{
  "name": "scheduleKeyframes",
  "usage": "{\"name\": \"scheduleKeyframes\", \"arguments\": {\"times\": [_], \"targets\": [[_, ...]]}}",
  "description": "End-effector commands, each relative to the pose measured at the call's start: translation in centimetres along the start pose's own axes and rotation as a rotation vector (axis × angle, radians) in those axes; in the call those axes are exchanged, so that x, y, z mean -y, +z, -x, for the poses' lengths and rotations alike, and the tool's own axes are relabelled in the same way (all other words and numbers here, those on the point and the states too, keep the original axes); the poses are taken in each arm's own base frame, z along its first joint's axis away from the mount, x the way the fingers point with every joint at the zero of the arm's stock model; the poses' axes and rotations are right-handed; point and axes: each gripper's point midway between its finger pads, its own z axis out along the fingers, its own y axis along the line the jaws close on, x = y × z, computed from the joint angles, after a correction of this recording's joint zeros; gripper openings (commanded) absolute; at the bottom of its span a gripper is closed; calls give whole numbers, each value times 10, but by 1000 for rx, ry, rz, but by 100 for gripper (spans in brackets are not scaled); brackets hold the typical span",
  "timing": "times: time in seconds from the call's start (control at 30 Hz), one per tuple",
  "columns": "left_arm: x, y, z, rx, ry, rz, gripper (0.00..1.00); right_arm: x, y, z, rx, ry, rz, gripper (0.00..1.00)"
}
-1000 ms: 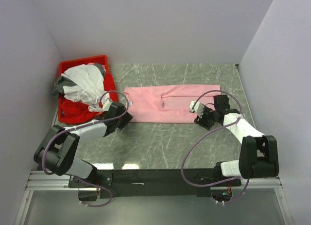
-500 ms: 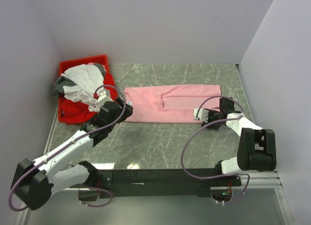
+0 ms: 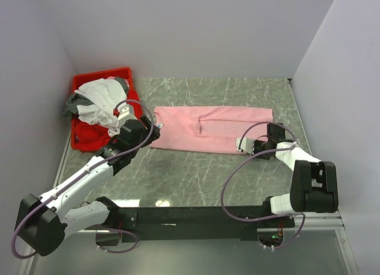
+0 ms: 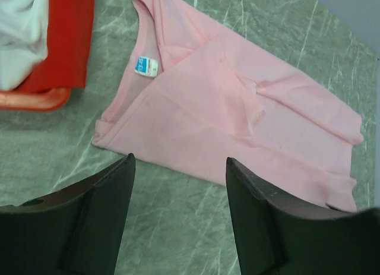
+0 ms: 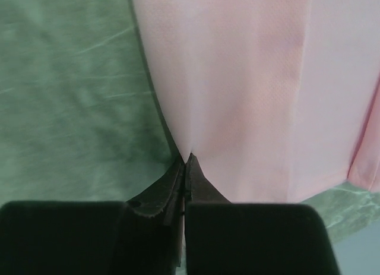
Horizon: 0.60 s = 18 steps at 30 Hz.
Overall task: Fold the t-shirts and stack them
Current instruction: Fold the tshirt
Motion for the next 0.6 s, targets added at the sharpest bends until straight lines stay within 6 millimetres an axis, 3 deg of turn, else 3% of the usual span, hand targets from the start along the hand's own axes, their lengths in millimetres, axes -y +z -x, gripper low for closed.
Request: {"name": "scheduleKeyframes", "arguments": {"times": [0.0,0.07,0.1,0.17,0.23,0.27,0.33,0.37,0.47,0.5,0.53,0.57], "targets": [[31,7,26,40,20,-76,68,-47,-12,1,-11,-9,146,0],[41,10,33,42,29,-103,68,-73,-22,4,-10,-32,203,0],[45,15,34,35,43,-108,67,-76,-29,7,-9,-67,187,0],[50,21,32,14,52,-124,68,-111,-35,11,-5,-85,267,0],[57,24,33,7,59,-143,67,-125,-42,19,13,-135,269,0],[59,26,32,1,59,-153,68,-134,-46,23,24,-149,290,6],[61,29,30,-15,67,-163,68,-124,-55,33,51,-144,218,23],[60,29,29,-18,70,-160,68,-117,-58,44,89,-74,177,37],[58,24,40,6,86,-156,71,-65,-81,76,182,5,50,48],[56,22,43,14,100,-154,72,-59,-80,89,232,108,83,48],[54,20,46,21,103,-155,73,-31,-93,107,287,136,50,49],[55,13,51,35,105,-168,74,-18,-93,118,321,234,67,54]]}}
